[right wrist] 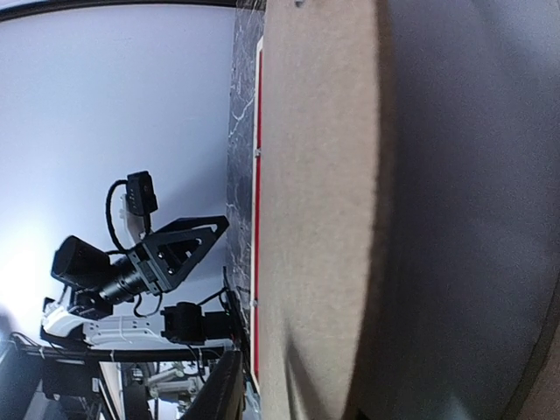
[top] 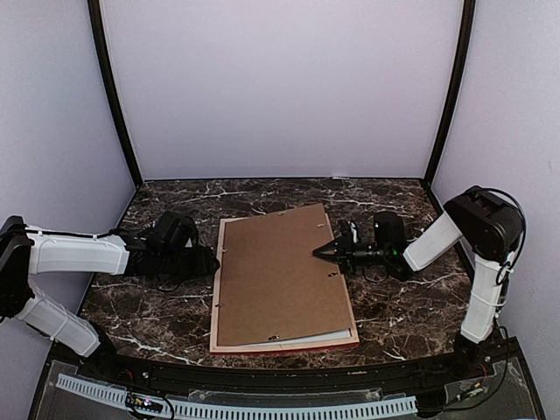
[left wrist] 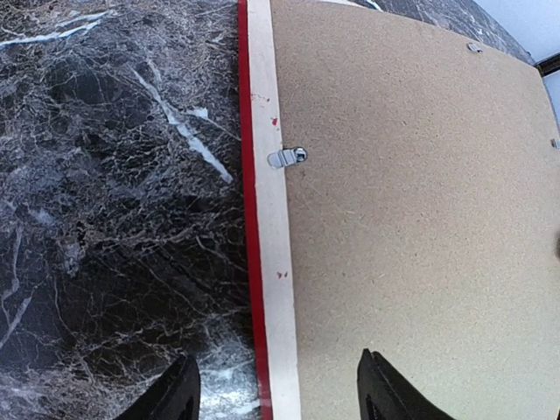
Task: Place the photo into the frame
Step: Place the backboard next to the photo.
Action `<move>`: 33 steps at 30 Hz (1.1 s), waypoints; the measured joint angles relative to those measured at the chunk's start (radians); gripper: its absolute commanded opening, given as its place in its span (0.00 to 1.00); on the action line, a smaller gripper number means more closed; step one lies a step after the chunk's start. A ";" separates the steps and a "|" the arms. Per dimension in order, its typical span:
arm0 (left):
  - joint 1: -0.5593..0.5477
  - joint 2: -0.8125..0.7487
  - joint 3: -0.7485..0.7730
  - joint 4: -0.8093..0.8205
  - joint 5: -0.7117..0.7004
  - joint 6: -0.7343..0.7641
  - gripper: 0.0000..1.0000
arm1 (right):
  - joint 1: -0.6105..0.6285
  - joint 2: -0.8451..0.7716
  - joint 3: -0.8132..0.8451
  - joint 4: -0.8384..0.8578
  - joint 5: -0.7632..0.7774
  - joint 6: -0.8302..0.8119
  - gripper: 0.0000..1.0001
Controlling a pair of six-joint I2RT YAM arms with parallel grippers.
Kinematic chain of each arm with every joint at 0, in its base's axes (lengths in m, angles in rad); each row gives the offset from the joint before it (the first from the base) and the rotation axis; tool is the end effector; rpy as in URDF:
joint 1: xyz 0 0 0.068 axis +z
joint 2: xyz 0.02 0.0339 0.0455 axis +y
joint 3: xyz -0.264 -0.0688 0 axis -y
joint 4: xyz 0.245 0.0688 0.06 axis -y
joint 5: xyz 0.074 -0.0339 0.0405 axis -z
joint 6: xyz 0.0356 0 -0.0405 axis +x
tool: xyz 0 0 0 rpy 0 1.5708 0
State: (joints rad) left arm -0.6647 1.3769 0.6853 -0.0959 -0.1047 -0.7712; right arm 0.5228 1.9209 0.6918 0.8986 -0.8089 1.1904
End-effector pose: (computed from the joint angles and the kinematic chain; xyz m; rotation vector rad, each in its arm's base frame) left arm 0.2174 -0.1657 0.1850 -0.1816 2.4211 -0.5637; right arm 0.2838 0.1933 0.1188 0.0855 2.3003 1.8051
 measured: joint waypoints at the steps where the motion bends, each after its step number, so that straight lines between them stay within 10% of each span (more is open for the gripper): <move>1: 0.000 0.003 0.000 0.002 0.004 0.000 0.64 | 0.001 0.000 0.000 -0.011 0.003 -0.003 0.35; 12: -0.004 0.013 -0.002 0.043 0.052 0.010 0.64 | 0.018 -0.035 0.059 -0.302 0.088 -0.152 0.56; 33: -0.139 0.185 0.118 0.193 0.160 0.091 0.70 | 0.076 -0.098 0.161 -0.657 0.272 -0.326 0.61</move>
State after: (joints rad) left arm -0.8036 1.5616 0.8032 0.0967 0.0555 -0.6800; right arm 0.5987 1.8229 0.8532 0.2420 -0.5365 0.8642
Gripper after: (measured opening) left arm 0.703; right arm 0.609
